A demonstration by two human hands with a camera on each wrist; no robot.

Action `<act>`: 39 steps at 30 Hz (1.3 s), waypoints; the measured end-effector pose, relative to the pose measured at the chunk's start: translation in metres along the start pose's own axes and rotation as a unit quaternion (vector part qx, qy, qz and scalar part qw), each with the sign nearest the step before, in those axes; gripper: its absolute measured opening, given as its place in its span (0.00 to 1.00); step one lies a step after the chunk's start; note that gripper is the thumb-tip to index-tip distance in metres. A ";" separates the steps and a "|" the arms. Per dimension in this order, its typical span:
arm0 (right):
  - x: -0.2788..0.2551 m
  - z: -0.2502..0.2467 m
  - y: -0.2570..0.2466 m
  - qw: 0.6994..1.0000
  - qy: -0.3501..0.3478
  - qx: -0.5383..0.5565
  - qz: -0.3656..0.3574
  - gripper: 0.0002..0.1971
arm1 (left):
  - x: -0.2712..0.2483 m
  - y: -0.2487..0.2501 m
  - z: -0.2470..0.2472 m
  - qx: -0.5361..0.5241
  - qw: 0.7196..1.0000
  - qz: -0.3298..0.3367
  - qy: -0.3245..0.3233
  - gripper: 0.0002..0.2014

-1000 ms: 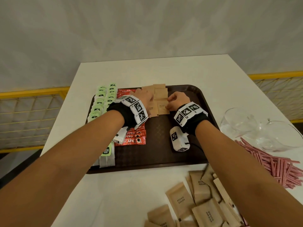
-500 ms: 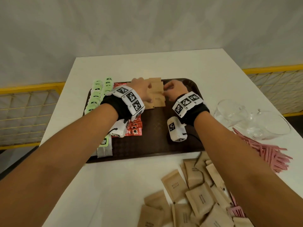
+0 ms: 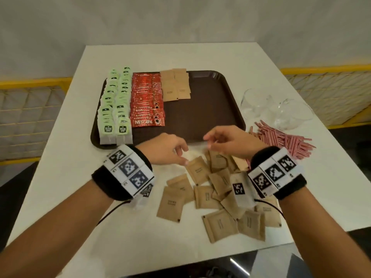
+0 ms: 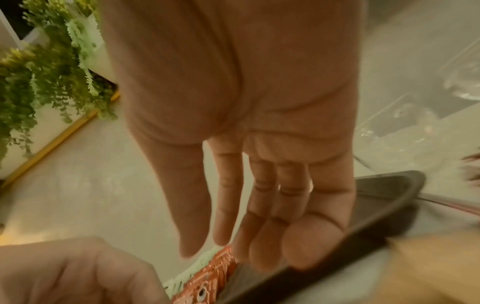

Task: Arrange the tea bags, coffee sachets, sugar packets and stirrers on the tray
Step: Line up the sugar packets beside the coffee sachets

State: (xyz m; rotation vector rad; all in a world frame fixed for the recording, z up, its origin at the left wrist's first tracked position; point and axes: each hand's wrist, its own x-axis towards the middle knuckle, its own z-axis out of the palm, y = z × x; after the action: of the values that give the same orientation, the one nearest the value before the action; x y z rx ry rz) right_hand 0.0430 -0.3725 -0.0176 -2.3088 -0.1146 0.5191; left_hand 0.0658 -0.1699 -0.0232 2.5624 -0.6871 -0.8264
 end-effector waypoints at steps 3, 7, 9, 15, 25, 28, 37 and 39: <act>-0.018 0.013 0.009 0.996 -0.051 -0.069 0.017 0.15 | 0.004 0.006 0.021 0.025 1.000 -0.014 -0.002 0.28; -0.041 0.019 0.017 0.992 -0.063 -0.098 0.042 0.25 | 0.011 0.019 0.038 0.049 0.998 -0.036 0.012 0.34; -0.046 0.021 0.021 0.983 -0.076 -0.155 0.067 0.30 | 0.014 0.021 0.043 0.055 0.997 -0.047 0.024 0.35; -0.044 0.030 0.024 0.973 -0.053 -0.207 0.087 0.32 | 0.017 0.019 0.045 0.038 0.998 -0.049 0.032 0.22; -0.024 0.015 0.026 0.999 0.041 0.016 0.019 0.05 | 0.012 0.002 0.012 -0.168 0.984 -0.021 0.048 0.13; -0.007 0.005 0.021 0.984 0.051 0.166 0.039 0.07 | 0.009 -0.007 -0.016 -0.224 0.972 -0.025 0.070 0.11; 0.082 -0.021 -0.004 0.962 0.064 0.252 0.082 0.11 | 0.041 -0.040 -0.082 -0.331 0.926 -0.078 0.166 0.09; 0.106 -0.027 -0.011 0.960 0.097 0.245 0.096 0.12 | 0.058 -0.045 -0.092 -0.345 0.917 -0.093 0.180 0.06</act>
State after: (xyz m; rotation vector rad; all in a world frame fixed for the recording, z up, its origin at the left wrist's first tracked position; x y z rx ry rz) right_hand 0.1517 -0.3573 -0.0283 -1.8746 0.3054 0.3621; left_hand 0.1793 -0.1480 0.0000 2.0470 -0.0139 -0.4974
